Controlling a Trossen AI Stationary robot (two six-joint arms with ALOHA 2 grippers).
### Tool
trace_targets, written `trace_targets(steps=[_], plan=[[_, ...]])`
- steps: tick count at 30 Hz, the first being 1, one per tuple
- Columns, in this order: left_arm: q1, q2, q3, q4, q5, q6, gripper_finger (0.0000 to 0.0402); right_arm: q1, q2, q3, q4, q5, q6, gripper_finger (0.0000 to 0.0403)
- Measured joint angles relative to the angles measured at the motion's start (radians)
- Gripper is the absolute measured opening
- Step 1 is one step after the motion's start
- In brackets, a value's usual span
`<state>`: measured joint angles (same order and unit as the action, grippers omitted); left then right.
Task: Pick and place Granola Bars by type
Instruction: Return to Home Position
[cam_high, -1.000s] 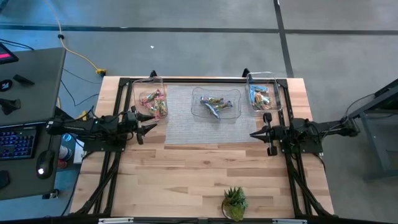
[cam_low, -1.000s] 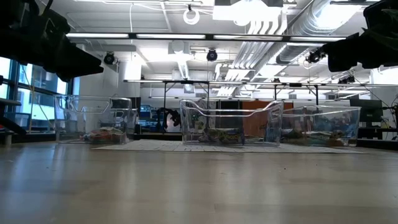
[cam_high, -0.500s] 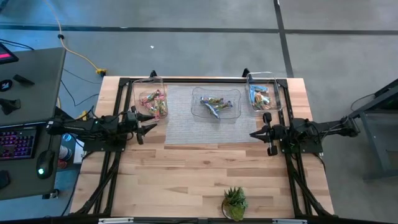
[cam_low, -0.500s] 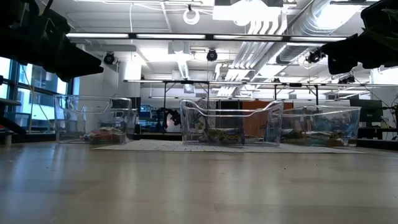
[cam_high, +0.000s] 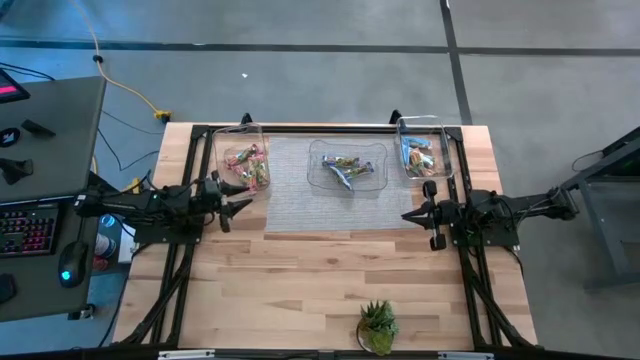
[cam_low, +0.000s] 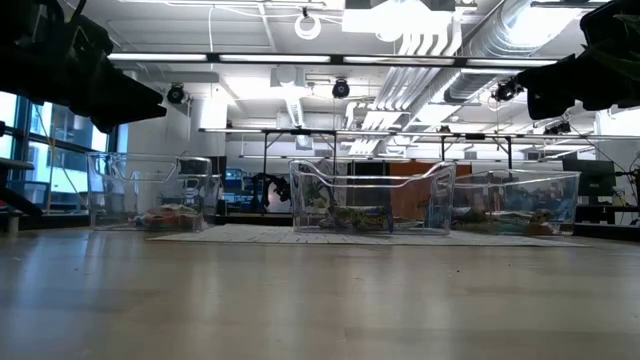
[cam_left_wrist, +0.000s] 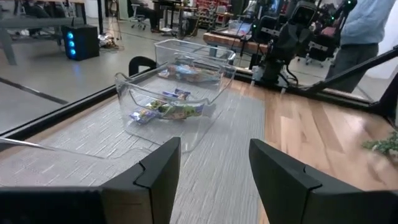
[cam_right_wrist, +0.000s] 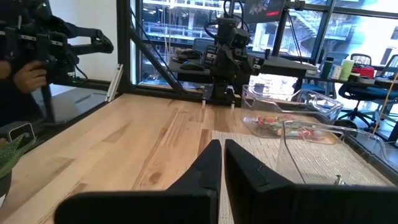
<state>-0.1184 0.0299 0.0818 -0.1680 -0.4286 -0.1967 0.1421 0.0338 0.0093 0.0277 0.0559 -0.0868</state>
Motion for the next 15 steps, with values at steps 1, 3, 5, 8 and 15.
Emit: trace_targets(steps=[1,3,5,8,15], plan=[[0.000,0.000,0.000,-0.004,0.002,0.008,0.0186,0.000,0.000,0.000,0.000,0.000,0.000,0.0002],[0.000,0.000,0.000,-0.012,0.050,0.061,0.0186,0.000,0.000,0.000,0.000,0.000,0.000,0.0001],[0.000,0.000,0.000,-0.015,0.143,0.124,0.0186,0.000,0.000,0.000,0.000,0.000,0.000,0.0003],[0.000,0.000,0.000,-0.014,0.248,0.168,0.0186,0.000,0.000,0.000,0.000,0.000,0.000,0.0006],[0.000,0.000,0.000,-0.012,0.231,0.137,0.0186,0.000,0.000,0.000,0.000,0.000,0.000,0.0003]])
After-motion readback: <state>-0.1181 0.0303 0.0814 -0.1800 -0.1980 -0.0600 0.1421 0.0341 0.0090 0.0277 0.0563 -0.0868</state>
